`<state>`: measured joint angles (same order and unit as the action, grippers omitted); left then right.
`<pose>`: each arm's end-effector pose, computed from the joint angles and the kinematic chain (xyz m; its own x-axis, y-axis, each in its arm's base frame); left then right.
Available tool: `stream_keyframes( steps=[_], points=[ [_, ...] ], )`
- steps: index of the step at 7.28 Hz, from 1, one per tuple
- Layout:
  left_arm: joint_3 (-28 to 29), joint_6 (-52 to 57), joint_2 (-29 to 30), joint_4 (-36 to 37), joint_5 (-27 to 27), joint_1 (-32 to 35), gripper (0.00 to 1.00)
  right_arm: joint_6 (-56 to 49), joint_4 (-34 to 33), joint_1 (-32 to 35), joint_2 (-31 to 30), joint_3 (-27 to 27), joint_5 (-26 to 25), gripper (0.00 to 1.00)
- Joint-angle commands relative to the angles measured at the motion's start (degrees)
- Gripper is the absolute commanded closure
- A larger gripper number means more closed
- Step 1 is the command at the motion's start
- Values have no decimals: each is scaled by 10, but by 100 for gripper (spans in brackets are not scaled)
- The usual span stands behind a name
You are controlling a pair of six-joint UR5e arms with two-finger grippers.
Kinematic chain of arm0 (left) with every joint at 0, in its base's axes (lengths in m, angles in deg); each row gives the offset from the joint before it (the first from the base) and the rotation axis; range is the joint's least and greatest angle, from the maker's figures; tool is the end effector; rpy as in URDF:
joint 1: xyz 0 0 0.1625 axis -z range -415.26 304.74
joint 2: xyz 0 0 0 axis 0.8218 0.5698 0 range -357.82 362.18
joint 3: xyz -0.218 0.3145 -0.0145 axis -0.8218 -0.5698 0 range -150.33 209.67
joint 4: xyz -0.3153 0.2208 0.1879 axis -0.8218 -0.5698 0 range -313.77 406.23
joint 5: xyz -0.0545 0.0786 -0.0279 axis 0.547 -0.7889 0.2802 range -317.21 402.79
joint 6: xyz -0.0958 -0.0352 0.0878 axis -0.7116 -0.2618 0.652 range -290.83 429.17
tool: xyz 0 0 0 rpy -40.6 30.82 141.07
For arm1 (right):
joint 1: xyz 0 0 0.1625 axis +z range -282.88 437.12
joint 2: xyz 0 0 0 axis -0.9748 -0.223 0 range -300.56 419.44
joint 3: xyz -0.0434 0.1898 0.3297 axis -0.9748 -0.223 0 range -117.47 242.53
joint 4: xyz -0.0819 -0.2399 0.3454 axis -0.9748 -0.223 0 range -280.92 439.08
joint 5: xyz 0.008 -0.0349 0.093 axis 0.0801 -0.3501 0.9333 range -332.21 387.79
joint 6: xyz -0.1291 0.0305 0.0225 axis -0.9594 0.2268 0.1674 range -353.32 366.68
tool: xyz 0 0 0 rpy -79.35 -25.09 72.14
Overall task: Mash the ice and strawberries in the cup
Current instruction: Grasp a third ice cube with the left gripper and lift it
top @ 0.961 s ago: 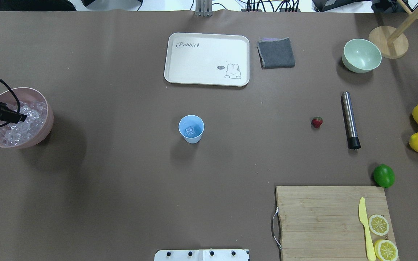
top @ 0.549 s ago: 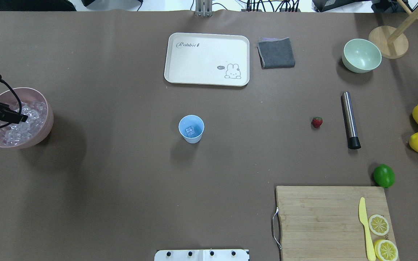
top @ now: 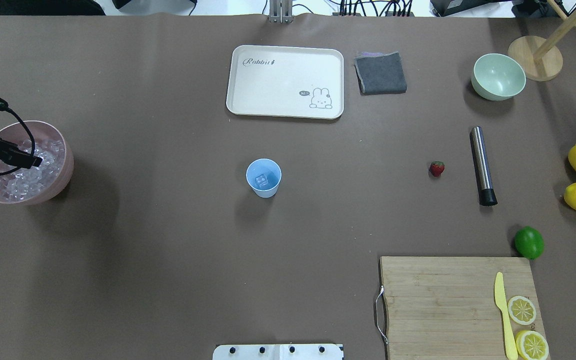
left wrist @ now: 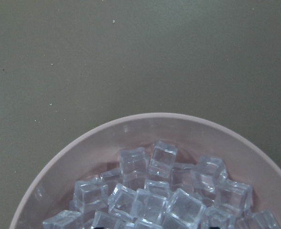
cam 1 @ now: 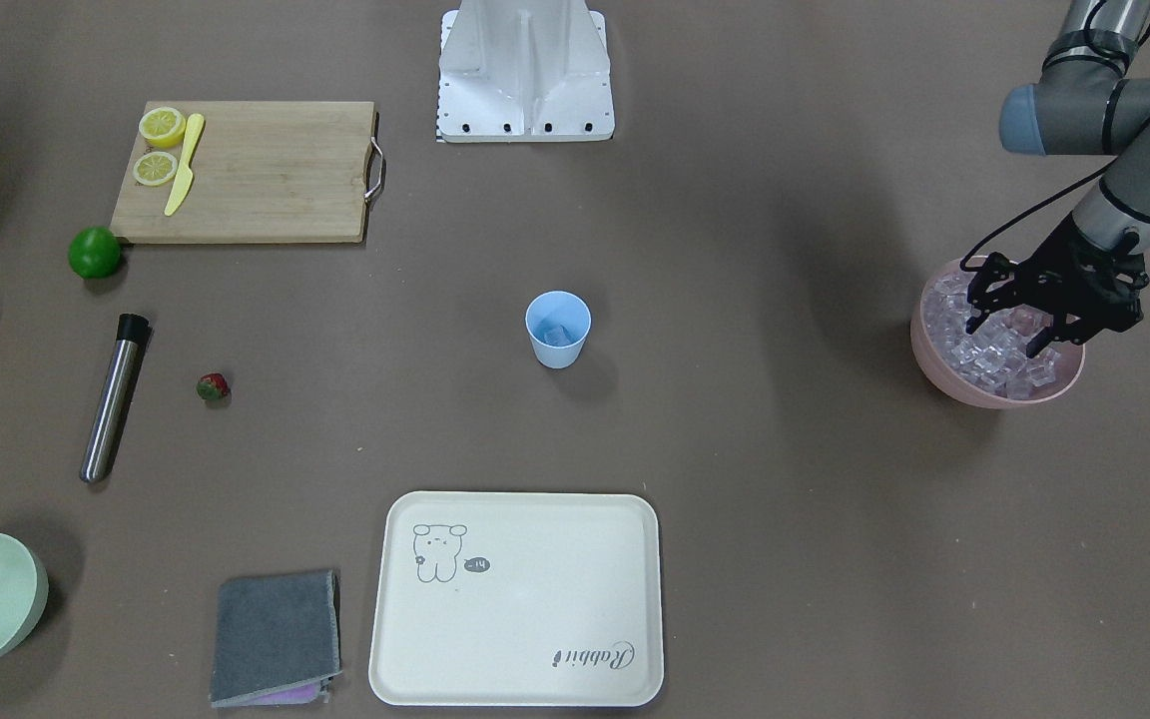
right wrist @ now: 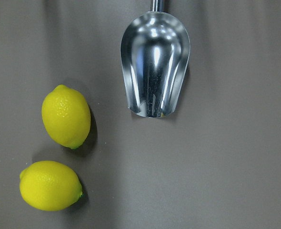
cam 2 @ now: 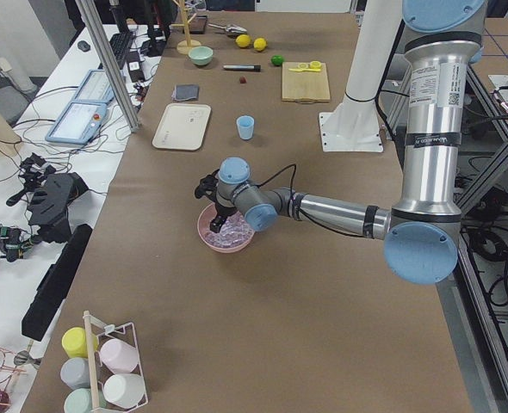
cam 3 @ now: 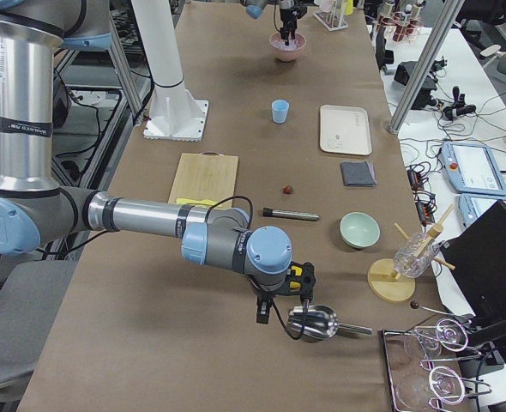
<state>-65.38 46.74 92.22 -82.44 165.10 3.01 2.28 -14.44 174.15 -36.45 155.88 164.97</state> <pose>0.2405 -0.5056 0.5225 0.6296 0.4671 -0.6208 -0.1509 0.8574 0.4921 0.0903 -0.4492 0.6629 0.6724 0.0840 0.7354 -0.0704 0.9963 -0.0494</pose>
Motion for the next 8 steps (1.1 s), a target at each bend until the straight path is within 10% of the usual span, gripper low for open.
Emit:
stream_keyframes(
  steps=[1,4,8],
  points=[
    [6,1,0,-1,0,0,25,0,0,0,0,0,-1,0],
    [6,1,1,0,0,0,28,0,0,0,0,0,-1,0],
    [6,2,-3,-2,-1,0,77,0,0,0,1,2,0,0]
  ],
)
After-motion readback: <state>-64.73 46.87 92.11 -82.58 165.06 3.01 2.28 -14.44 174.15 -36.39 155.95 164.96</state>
